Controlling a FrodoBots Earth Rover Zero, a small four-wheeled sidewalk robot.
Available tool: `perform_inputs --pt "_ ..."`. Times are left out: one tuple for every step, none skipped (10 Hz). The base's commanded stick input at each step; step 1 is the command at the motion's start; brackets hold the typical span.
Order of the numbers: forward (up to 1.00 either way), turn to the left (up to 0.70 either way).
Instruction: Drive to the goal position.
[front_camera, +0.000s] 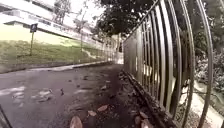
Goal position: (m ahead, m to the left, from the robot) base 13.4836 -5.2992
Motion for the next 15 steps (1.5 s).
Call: perform_inputs --pt "0.00 0.00" --pt "0.00 0.00" --pt "0.00 0.00" --pt "0.00 0.00" --pt "0.10 0.00" --pt "0.34 0.00" --pt "0.63 0.00" --pt "0.70 0.00" --pt "0.70 0.00" --pt "0.70 0.00" --pt "0.70 0.00" --pt "0.69 0.00" --pt "0.69 0.00" --pt "0.69 0.00" --pt "0.69 0.00"
